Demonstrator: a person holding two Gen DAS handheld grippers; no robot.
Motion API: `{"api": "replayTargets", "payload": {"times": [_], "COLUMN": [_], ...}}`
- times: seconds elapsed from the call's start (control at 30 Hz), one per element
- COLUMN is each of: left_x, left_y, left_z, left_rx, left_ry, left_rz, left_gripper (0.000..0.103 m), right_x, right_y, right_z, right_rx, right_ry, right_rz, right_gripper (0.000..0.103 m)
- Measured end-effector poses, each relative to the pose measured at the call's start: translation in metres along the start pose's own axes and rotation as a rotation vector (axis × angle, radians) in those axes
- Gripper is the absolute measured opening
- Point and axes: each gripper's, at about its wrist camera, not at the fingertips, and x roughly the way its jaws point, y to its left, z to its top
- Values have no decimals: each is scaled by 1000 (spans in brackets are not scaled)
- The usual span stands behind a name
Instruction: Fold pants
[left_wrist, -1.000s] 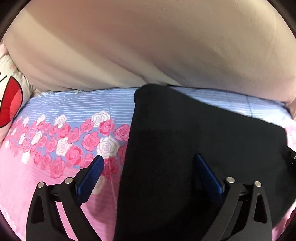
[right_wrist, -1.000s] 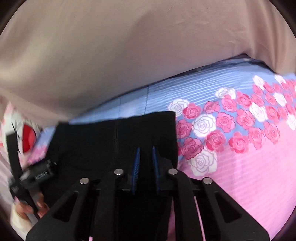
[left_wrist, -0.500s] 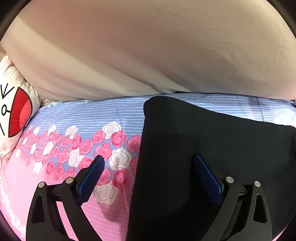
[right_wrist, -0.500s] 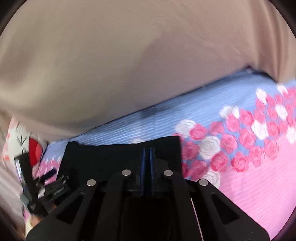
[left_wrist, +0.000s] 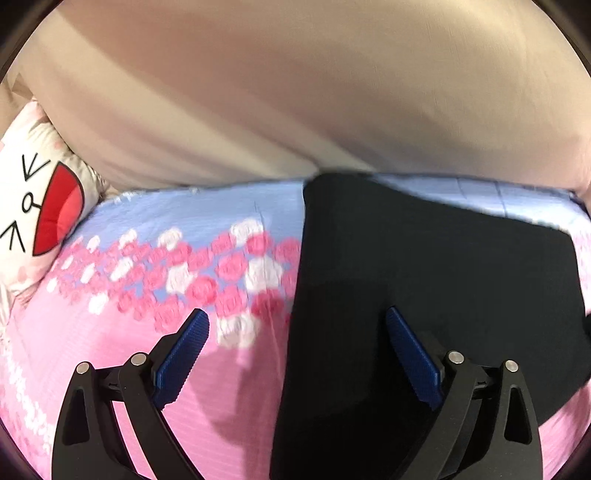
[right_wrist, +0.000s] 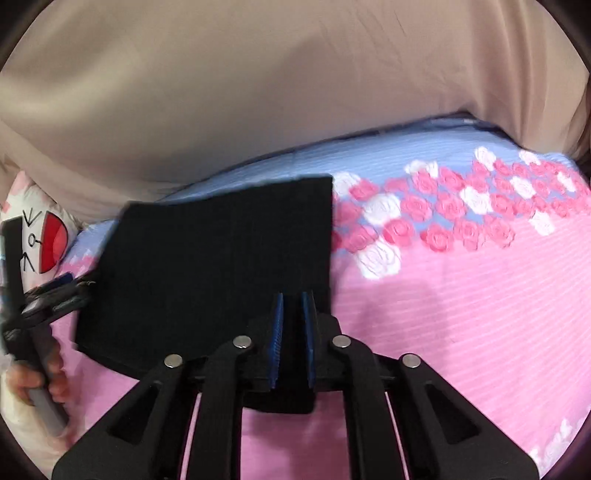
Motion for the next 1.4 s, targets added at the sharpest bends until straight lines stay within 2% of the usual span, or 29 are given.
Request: {"api": "replayTargets", "payload": {"times": [0.07, 0.13, 0.2, 0.23, 0.27, 0.3, 0.4, 0.43, 0.5, 0.53, 0.6, 0.63, 0.7, 0.8, 0.87, 1.0, 1.13, 1.4], "left_x": [1, -4, -7, -5, -2, 0, 1, -5, -19, -30, -39, -35, -18, -16, -35, -92, -141, -179], "left_y": [2, 3, 1, -1, -2, -2, -2, 0, 5, 6, 6, 4, 4, 9, 14, 17, 14, 5], "left_z": [-4, -2, -1, -1, -2, -2, -1, 0, -2, -5, -14, -21, -31, -31, -27, -37, -65, -105], "left_rx": [-8, -10, -6, -4, -4, -8, -24, -33, -48, -46, -30, -16, -11, -39, -66, -74, -54, -19], "left_ry": [-20, -26, -30, -25, -19, -11, 3, 7, 10, -6, -13, 7, 39, 39, 44, -10, -29, -11], "left_rz": [-2, -5, -3, 5, 5, 1, 6, 1, -24, -35, -6, 1, -4, -23, -50, -87, -88, -102], "left_gripper": [95, 94, 94, 94, 95, 95, 95, 93, 92, 92, 92, 93, 96, 98, 91, 92, 93, 93], "right_x": [-17, -43, -37, -17, -7, -5, -12, -20, -35, -36, -21, -11, -10, -24, -48, -101, -125, -152], "right_y": [4, 26, 43, 38, 32, 24, 20, 24, 33, 35, 32, 25, 17, 15, 22, 36, 44, 77], "right_z": [2, -2, -8, -13, -15, -19, -9, -9, -11, -15, -21, -25, -29, -23, -26, -51, -85, -135], "right_rx": [23, -25, -61, -71, -65, -47, 46, 46, 18, -1, -26, -22, 5, 62, 62, 61, 55, -45], "right_ry": [-11, -53, -30, 21, 21, -26, -4, -18, -47, -43, 4, 19, -17, -2, -27, -73, -66, -41], "right_rz": [9, 40, 7, -50, -60, -53, -35, -16, 8, -3, -71, -84, -54, -43, -30, -1, 18, -30], "right_gripper": [11, 15, 14, 10, 10, 10, 11, 15, 16, 16, 13, 11, 11, 11, 16, 16, 16, 16]}}
